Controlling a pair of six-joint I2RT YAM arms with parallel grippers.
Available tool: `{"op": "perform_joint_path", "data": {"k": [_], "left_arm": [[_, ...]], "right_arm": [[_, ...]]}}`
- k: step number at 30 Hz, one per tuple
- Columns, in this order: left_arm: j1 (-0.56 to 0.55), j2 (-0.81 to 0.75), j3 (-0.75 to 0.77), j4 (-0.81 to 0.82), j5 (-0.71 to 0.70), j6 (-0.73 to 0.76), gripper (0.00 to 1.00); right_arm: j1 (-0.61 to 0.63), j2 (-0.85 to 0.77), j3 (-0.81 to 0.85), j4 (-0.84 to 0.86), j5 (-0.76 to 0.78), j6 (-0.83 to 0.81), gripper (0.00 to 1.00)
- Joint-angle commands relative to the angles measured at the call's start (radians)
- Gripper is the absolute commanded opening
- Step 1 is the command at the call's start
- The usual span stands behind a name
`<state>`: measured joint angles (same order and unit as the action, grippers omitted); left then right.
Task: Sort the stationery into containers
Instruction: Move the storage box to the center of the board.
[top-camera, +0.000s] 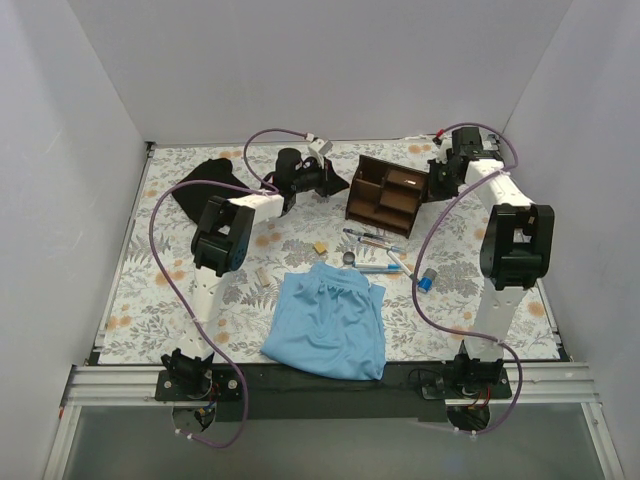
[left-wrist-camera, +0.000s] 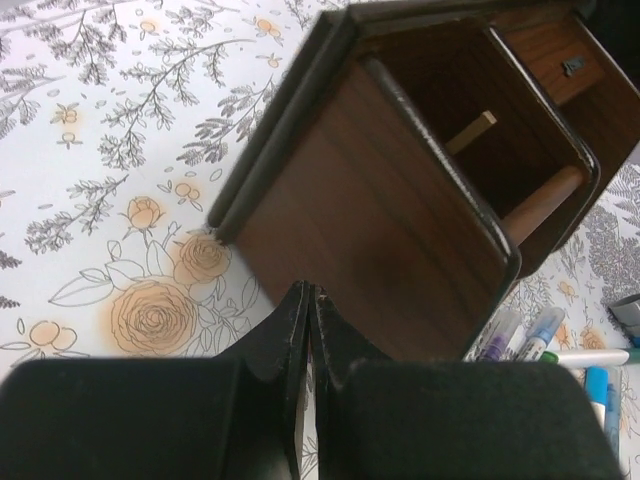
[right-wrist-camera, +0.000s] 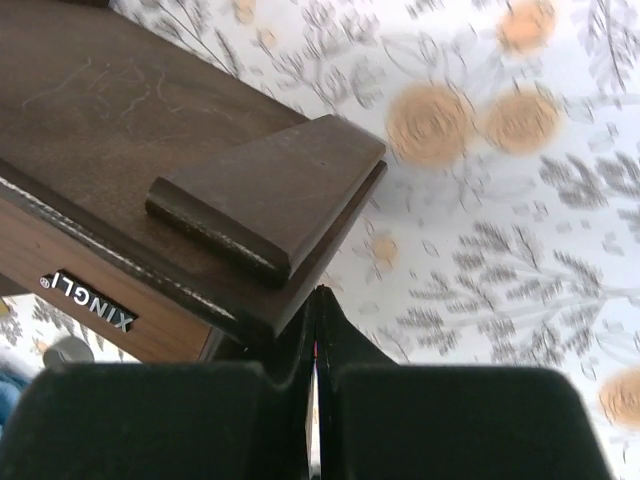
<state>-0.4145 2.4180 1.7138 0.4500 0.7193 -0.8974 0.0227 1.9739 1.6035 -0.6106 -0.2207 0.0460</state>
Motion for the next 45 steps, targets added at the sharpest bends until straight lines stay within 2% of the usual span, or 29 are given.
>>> {"op": "perform_joint_path", "data": {"k": [1, 6, 10, 18, 30, 31, 32, 33, 37, 38, 39, 40, 41, 45], "left_arm": [[0.002, -0.077, -0.039, -0.007, -0.004, 0.011, 0.0], [0.02, -0.14, -0.123, -0.017, -0.021, 0.005, 0.0], [0.036, -0.186, -0.157, -0.04, -0.055, 0.003, 0.0], [0.063, -0.206, -0.154, -0.068, -0.145, 0.051, 0.0], [0.074, -0.214, -0.141, -0.134, -0.147, 0.055, 0.0], [0.08, -0.239, -0.14, -0.192, -0.173, 0.052, 0.0], [0.085, -0.256, -0.144, -0.226, -0.223, 0.051, 0.01], [0.095, -0.282, -0.158, -0.259, -0.244, 0.034, 0.19], [0.175, -0.483, -0.262, -0.428, -0.294, 0.035, 0.5], [0.184, -0.523, -0.287, -0.444, -0.302, 0.06, 0.52], [0.189, -0.56, -0.318, -0.444, -0.311, 0.095, 0.53], [0.192, -0.603, -0.369, -0.488, -0.322, 0.194, 0.57], [0.191, -0.673, -0.403, -0.493, -0.336, 0.239, 0.6], [0.189, -0.802, -0.523, -0.494, -0.36, 0.347, 0.67]], "right_arm": [[0.081, 0.08, 0.134, 0.046, -0.042, -0.003, 0.01], [0.14, 0.18, 0.301, 0.061, -0.045, 0.005, 0.01], [0.171, 0.252, 0.374, 0.071, -0.046, 0.02, 0.01], [0.22, 0.284, 0.397, 0.086, -0.06, 0.046, 0.01], [0.23, 0.281, 0.395, 0.088, -0.014, 0.029, 0.02], [0.226, 0.254, 0.379, 0.084, -0.009, 0.023, 0.04], [0.214, 0.232, 0.356, 0.08, -0.005, 0.017, 0.1], [0.204, 0.179, 0.289, 0.075, -0.003, 0.009, 0.15], [0.137, 0.022, 0.108, 0.058, -0.022, -0.009, 0.37], [0.106, -0.004, 0.08, 0.057, -0.02, -0.015, 0.45], [0.092, -0.05, 0.056, 0.054, -0.025, -0.024, 0.48], [0.079, -0.072, 0.012, 0.054, -0.022, -0.04, 0.51], [0.057, -0.089, -0.006, 0.048, -0.016, -0.041, 0.58], [0.039, -0.165, -0.08, 0.04, -0.046, -0.15, 0.61]]}}
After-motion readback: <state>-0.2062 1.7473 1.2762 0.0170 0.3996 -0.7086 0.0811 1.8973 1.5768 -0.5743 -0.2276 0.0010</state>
